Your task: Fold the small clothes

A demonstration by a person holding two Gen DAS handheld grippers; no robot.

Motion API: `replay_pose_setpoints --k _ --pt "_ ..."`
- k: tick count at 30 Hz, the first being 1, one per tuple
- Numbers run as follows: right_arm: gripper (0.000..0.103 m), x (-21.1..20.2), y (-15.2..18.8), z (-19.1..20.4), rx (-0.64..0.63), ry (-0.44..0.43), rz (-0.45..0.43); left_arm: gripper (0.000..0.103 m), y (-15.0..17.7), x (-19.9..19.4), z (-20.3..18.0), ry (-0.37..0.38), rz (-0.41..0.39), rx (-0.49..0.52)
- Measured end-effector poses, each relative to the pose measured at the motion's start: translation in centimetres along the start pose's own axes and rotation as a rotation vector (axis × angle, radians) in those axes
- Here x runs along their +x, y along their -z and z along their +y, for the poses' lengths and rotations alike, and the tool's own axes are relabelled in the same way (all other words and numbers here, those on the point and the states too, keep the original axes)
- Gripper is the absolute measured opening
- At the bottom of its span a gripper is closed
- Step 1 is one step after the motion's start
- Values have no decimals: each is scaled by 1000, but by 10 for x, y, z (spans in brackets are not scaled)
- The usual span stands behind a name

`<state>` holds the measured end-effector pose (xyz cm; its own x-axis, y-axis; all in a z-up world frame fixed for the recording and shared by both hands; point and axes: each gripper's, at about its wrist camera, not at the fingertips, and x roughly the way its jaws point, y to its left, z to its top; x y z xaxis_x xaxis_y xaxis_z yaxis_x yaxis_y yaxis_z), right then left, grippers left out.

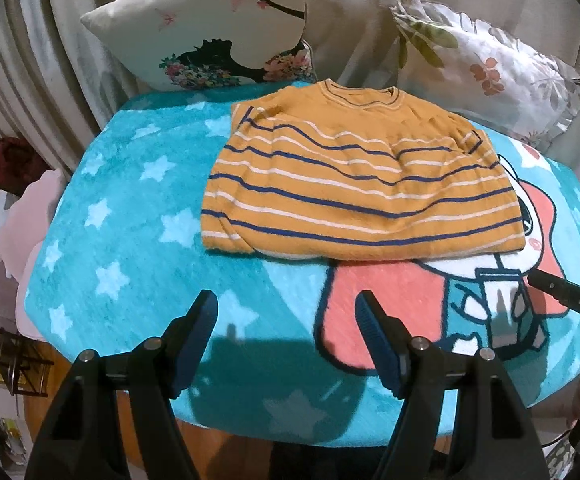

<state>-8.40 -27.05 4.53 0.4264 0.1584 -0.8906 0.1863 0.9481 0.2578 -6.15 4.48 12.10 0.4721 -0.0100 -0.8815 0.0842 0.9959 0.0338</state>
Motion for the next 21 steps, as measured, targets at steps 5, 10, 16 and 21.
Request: replay_pose_setpoints --k 5,10,16,21 --pt "60 -4 4 -5 3 -4 -2 70 5 -4 -4 -1 -3 0" --pt "61 -7 11 -8 -2 -5 -2 71 11 -6 -9 5 3 -2" --pt "62 -10 21 -19 5 -1 1 71 21 -6 -13 1 13 -7" --pt "63 -8 28 -28 27 -2 14 71 27 -3 -13 -1 28 -6"
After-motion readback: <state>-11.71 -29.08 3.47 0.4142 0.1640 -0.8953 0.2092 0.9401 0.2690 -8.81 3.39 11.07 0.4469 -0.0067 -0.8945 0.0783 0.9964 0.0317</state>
